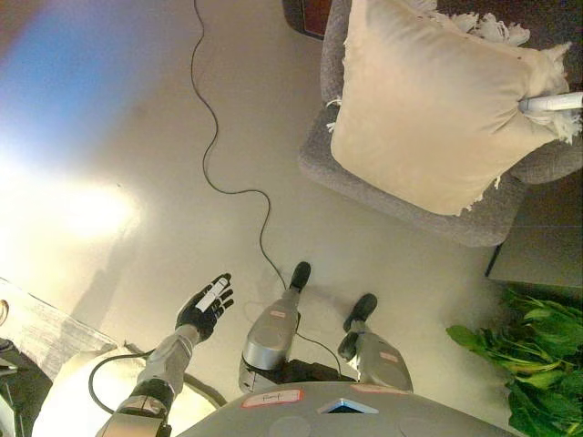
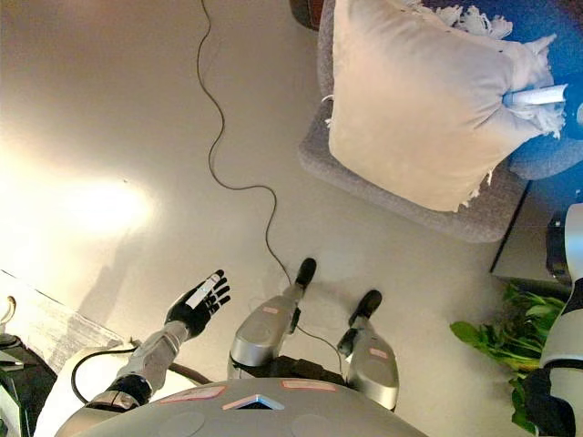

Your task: Pick up the pillow and put it on the sofa.

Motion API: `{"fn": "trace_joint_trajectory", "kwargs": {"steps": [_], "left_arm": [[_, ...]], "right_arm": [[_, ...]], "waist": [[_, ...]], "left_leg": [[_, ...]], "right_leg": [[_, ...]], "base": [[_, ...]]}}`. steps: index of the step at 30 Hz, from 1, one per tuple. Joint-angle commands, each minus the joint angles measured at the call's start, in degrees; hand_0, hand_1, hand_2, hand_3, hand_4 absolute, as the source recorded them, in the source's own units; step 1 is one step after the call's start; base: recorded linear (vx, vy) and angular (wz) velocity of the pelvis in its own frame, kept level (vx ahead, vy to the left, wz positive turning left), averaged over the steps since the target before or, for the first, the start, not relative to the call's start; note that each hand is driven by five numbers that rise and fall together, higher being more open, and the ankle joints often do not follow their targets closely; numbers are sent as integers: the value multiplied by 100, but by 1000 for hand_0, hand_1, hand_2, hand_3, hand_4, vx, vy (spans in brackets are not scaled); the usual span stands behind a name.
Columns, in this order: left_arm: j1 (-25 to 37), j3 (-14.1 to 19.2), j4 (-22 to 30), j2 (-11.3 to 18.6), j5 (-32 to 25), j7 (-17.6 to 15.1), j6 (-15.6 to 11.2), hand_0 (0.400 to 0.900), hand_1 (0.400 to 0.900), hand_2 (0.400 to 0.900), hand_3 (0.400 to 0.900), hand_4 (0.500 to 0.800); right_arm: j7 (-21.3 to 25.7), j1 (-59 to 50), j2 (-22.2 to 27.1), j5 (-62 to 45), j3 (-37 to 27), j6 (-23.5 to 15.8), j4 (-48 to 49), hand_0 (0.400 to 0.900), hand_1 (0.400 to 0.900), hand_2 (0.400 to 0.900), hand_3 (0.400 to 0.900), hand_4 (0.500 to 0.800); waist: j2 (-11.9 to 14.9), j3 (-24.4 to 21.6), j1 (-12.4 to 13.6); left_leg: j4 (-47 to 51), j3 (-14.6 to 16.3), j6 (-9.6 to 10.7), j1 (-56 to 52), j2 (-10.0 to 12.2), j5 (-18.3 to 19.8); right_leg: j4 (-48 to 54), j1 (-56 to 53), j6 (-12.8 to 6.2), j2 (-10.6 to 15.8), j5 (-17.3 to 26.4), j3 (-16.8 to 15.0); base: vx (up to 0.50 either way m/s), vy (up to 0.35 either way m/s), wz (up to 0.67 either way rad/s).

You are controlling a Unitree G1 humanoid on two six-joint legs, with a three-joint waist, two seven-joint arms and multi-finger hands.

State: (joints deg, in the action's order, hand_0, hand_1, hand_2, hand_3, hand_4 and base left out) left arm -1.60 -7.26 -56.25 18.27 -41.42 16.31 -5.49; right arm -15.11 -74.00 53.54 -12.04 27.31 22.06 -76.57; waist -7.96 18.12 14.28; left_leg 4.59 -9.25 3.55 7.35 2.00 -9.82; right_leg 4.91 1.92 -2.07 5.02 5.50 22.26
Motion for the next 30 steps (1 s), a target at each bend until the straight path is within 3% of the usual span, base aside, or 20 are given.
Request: {"fn": "trace_joint_trajectory", "kwargs": {"steps": [1,15,21,24,30], "left_arm": [[-113,-265,29,401,-101,-2,-105,900,900,900,900,800],[-163,-83,-368,426,249,-107,-68,900,900,900,900,800],[-148,-49,-529,394,352,-135,-45,900,900,900,900,800],[-79,-17,-672,366,429,-105,-56,900,900,900,900,800],[65,116,-1068,225,757,-118,-35,900,900,900,900,800]], "right_arm": [[390,-1063,831,230,884,-345,355,900,900,900,900,800],[-110,-401,1393,645,669,-221,288,900,900,900,900,800],[-273,318,1414,461,267,-529,463,900,900,900,900,800],[-392,1111,1168,-67,-289,-774,704,900,900,900,900,800],[-644,3536,81,-374,-1601,-1306,1528,900,900,900,900,800]], "waist": [[507,-417,-22],[913,-919,-232],[998,-1147,-355],[1009,-1224,-445],[1030,-1315,-685]], "left_leg": [[-25,388,282,-296,28,723],[-5,640,234,-701,139,900],[18,745,217,-863,146,968],[28,801,205,-951,156,1013],[28,954,149,-1155,169,1140]], "right_leg": [[-316,-230,-327,353,-630,-353],[-130,-600,-360,185,-645,-538],[-85,-725,-377,157,-659,-594],[-90,-778,-385,165,-679,-612],[-119,-884,-393,171,-711,-713]], "base": [[44,-13,-5],[48,-26,-10],[34,8,-9],[2,41,-6],[-6,24,-11]]}}
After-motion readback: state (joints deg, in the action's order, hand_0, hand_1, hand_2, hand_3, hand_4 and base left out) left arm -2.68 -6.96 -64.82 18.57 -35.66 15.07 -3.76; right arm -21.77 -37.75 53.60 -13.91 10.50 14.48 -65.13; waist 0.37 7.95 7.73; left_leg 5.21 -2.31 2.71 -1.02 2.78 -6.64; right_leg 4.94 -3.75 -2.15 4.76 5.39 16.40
